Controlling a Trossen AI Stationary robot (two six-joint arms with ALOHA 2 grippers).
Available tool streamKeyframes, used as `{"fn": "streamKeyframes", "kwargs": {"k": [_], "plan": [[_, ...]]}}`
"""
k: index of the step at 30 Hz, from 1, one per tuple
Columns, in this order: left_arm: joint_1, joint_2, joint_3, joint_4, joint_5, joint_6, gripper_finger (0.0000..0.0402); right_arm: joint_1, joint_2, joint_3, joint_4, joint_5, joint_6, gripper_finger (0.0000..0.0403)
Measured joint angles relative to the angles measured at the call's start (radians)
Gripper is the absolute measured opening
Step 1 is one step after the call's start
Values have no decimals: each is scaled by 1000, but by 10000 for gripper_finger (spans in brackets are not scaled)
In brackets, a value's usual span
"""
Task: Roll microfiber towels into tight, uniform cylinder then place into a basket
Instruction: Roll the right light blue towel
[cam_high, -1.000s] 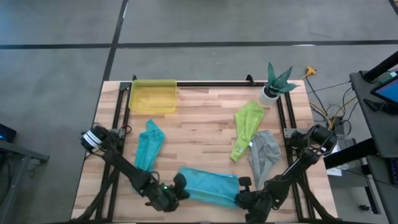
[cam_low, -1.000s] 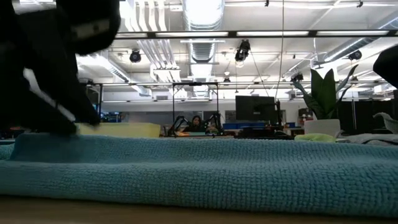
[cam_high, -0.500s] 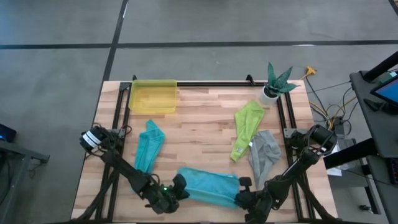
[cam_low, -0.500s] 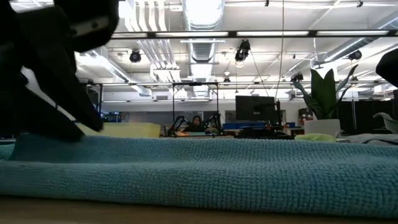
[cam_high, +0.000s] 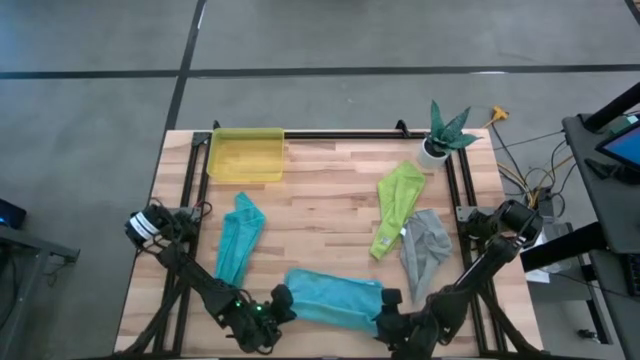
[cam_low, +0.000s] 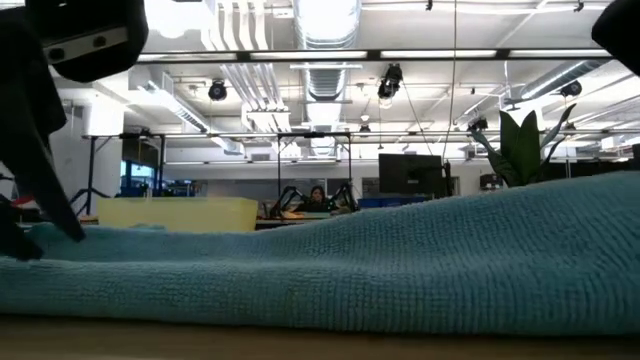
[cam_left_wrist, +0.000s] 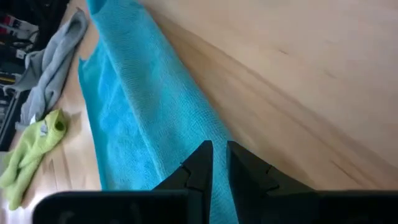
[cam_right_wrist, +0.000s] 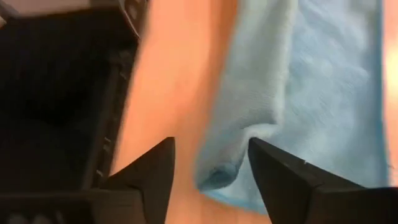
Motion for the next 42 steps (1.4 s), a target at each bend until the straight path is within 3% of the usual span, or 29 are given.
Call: {"fn": "streamKeyframes", "kwargs": {"k": [4, 15, 21, 25, 33, 38, 42], "plan": [[3, 5, -3, 1, -8, -26, 32, -1, 0, 19, -104, 8, 64, 218], [5, 30, -3, -55, -34, -137, 32, 2, 2, -12, -107, 28, 73, 219], [-12, -57, 9, -113, -173, -91, 32, 2, 2, 4, -109, 29, 53, 219], [-6, -147, -9, -194, -183, -106, 32, 3, 2, -4, -113, 26, 75, 219], [124, -243, -97, -207, 110, -251, 32, 19, 2, -27, -98, 25, 107, 219], [215, -228, -137, -157, 337, -313, 32, 14, 2, -72, -63, 26, 276, 219], [236, -224, -141, -114, 415, -316, 32, 11, 2, -104, -1, 24, 353, 219]]}}
